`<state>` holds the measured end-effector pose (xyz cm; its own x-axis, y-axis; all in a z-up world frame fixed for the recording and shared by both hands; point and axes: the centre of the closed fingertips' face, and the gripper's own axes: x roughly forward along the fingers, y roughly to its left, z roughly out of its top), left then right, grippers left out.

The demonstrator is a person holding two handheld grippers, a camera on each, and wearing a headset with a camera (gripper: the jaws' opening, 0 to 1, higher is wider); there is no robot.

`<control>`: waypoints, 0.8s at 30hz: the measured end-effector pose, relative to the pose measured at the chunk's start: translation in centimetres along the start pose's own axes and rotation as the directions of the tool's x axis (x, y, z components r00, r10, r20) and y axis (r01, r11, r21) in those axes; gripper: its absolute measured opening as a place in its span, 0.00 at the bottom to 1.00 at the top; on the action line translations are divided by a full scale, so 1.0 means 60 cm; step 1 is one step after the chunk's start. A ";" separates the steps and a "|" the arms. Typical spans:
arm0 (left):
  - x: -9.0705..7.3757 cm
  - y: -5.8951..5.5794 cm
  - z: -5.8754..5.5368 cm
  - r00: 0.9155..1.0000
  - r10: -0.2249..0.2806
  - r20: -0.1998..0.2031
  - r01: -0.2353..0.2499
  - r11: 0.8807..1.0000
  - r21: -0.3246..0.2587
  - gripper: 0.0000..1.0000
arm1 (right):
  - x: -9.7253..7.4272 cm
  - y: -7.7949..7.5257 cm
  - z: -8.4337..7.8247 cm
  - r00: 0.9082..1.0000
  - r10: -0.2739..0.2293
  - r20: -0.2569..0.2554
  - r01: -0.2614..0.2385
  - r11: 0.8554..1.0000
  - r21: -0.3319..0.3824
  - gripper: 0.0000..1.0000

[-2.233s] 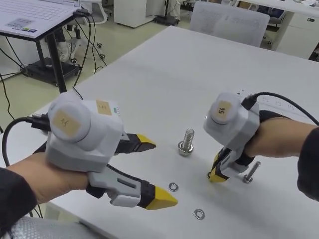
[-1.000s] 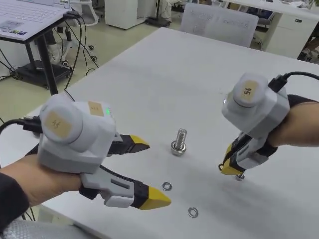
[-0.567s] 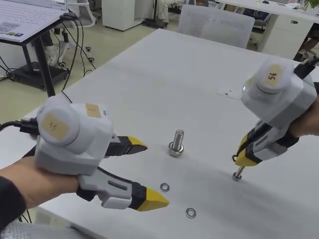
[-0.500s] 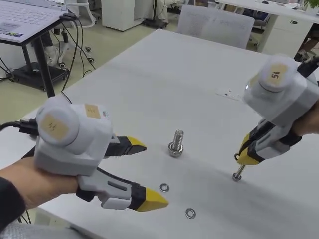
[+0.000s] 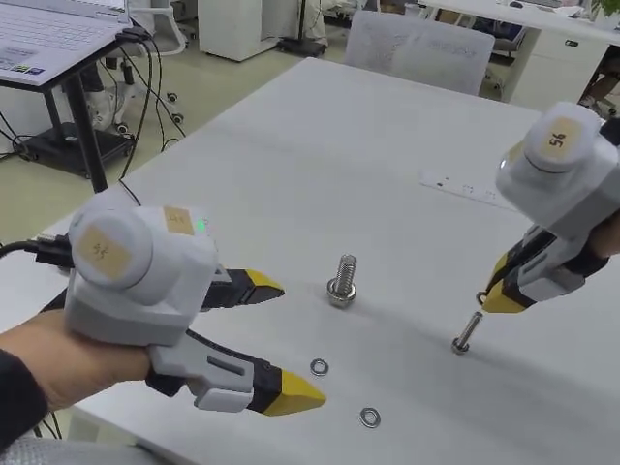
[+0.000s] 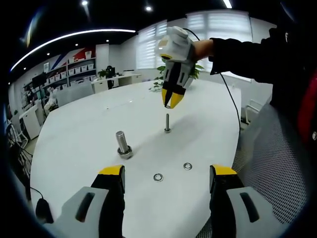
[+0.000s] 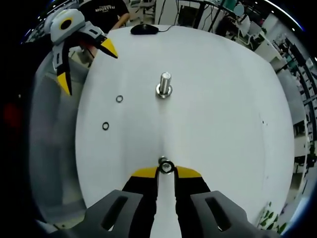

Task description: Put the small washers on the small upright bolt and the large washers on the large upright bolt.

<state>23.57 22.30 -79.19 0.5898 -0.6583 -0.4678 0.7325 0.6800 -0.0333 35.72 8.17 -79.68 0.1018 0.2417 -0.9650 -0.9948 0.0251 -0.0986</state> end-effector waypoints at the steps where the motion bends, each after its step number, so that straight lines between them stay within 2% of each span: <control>1: 0.000 0.000 0.000 1.000 0.001 0.000 -0.001 1.000 -0.002 0.69 | 0.001 0.001 -0.001 1.000 0.004 -0.001 -0.004 1.000 0.002 0.13; 24: -0.002 0.002 -0.002 1.000 0.003 0.000 -0.003 1.000 -0.010 0.69 | 0.031 0.002 -0.008 0.999 0.035 -0.034 -0.035 0.999 -0.007 0.13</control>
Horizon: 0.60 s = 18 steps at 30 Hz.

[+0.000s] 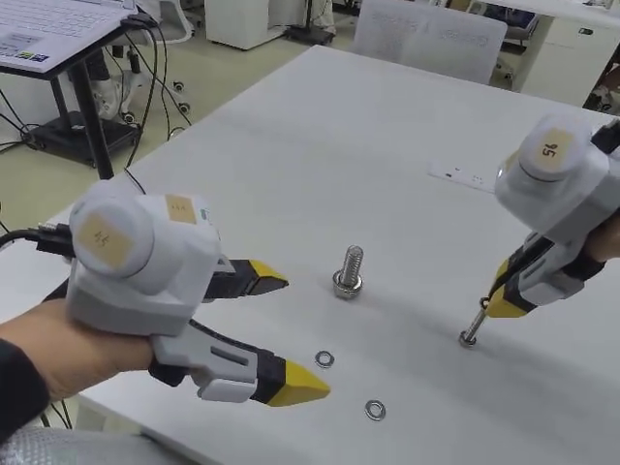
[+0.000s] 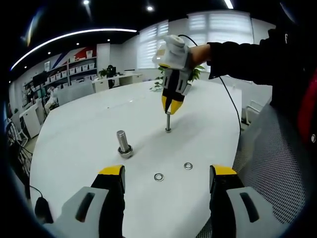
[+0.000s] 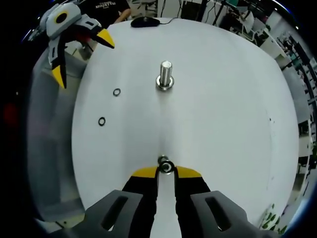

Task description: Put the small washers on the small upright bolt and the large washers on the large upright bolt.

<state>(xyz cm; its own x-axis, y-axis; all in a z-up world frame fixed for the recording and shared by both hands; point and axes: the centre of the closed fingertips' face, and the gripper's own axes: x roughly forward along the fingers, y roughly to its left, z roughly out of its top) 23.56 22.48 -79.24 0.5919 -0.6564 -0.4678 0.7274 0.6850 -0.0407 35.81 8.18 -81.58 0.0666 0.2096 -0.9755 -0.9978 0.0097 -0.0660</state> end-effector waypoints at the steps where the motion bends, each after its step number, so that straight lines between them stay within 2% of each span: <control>1: 0.000 0.000 0.000 1.000 0.000 0.000 0.000 1.000 0.000 0.69 | 0.001 0.000 0.000 1.000 0.000 0.000 0.000 1.000 0.000 0.13; 18: 0.003 0.003 -0.002 1.000 0.001 -0.002 -0.001 1.000 -0.004 0.69 | 0.005 0.000 -0.001 1.000 0.009 -0.002 -0.009 1.000 0.000 0.13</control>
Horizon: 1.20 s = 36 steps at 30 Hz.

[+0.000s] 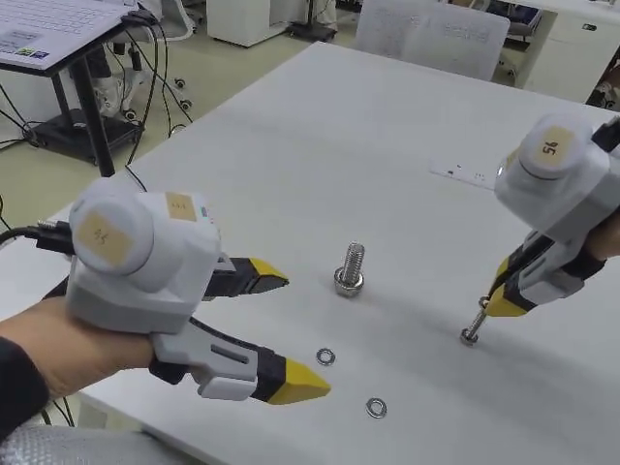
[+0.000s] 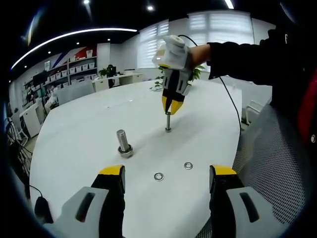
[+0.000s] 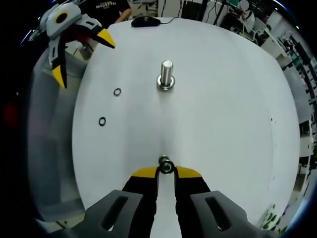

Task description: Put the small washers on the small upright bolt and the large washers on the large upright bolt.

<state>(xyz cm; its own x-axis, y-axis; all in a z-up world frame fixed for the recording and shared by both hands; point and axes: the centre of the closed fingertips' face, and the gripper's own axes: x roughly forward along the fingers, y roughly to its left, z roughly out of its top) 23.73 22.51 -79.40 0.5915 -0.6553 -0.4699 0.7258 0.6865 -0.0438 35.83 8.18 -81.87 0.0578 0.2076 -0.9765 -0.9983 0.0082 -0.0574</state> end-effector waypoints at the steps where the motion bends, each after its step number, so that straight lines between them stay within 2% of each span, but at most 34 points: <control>1: 0.000 0.000 0.000 1.000 0.001 0.000 -0.001 1.000 0.000 0.69 | 0.001 0.000 -0.001 1.000 0.000 -0.002 0.000 1.000 0.000 0.13; 16: -0.003 -0.003 -0.001 1.000 0.001 0.000 -0.001 1.000 -0.001 0.68 | 0.012 0.003 -0.002 1.000 0.008 -0.003 -0.008 1.000 0.006 0.13; 36: -0.003 0.000 -0.005 1.000 0.003 -0.008 -0.003 1.000 -0.004 0.68 | 0.054 0.004 -0.009 0.999 0.029 -0.015 -0.029 1.000 0.012 0.13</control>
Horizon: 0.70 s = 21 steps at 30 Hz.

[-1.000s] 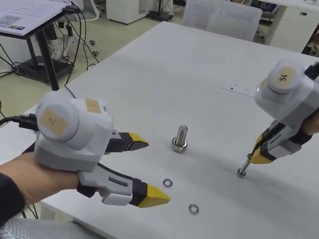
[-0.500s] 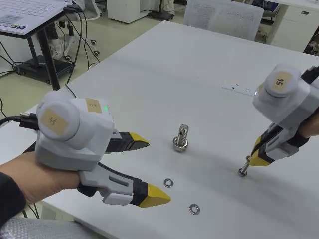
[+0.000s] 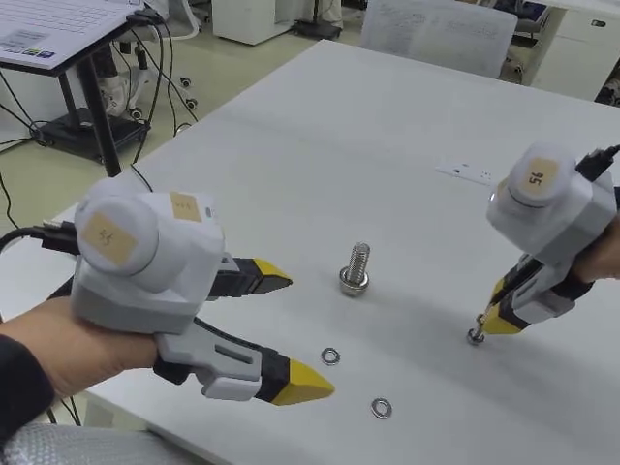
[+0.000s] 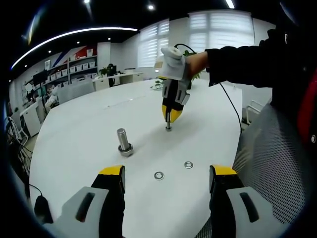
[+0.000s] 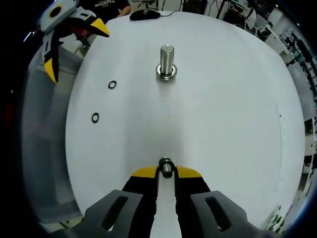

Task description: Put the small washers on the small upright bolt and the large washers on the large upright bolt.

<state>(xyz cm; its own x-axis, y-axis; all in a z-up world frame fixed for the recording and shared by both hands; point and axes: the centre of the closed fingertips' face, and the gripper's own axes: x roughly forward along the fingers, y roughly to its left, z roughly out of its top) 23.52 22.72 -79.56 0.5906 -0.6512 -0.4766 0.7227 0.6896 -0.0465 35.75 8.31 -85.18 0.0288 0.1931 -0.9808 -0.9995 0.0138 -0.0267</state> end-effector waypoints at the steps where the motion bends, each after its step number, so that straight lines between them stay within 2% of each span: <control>1: 0.000 0.000 0.000 1.000 0.000 -0.001 0.000 1.000 0.000 0.68 | 0.003 0.000 -0.001 1.000 0.002 -0.001 -0.002 1.000 -0.001 0.13; 21: 0.003 0.000 -0.002 1.000 0.002 -0.005 -0.002 1.000 -0.007 0.68 | 0.029 0.003 -0.009 1.000 0.007 -0.011 -0.007 1.000 0.003 0.14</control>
<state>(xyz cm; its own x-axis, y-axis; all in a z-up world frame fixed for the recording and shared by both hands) 23.58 22.64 -79.73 0.5900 -0.6484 -0.4812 0.7192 0.6929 -0.0517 35.62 8.14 -87.01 0.0213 0.1820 -0.9831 -0.9997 0.0157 -0.0187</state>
